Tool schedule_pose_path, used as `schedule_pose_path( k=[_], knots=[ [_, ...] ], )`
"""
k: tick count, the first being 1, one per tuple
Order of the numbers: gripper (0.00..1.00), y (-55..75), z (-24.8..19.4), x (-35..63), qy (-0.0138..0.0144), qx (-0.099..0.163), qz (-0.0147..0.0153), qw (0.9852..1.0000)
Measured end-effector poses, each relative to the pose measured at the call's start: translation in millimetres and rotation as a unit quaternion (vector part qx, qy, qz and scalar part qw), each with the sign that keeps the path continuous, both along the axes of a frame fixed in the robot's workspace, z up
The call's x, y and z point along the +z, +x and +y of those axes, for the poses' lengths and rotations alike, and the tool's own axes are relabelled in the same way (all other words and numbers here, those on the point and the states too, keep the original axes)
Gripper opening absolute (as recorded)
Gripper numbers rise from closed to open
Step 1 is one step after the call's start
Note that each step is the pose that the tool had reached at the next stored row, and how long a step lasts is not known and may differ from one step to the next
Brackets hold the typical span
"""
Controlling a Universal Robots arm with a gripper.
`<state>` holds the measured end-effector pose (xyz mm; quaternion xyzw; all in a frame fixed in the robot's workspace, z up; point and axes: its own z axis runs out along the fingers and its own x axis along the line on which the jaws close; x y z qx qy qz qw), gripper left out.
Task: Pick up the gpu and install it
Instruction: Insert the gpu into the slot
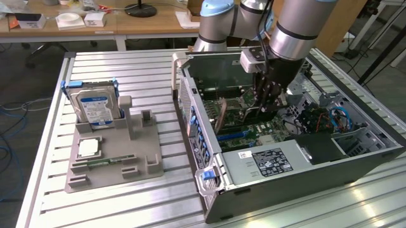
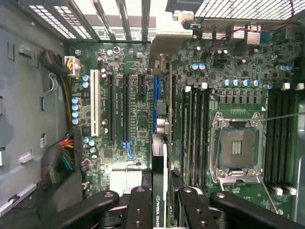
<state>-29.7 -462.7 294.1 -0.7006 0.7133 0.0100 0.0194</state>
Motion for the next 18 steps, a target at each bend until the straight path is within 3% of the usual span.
schedule_pose_path(
  k=[7, 18],
  knots=[
    [0.26, -4.5, 0.0, -8.8, 0.0001, 0.003, -0.0002, 1.0000],
    [0.26, -4.9, 0.2, -11.2, 0.0001, 0.003, -0.0002, 1.0000]
  ],
)
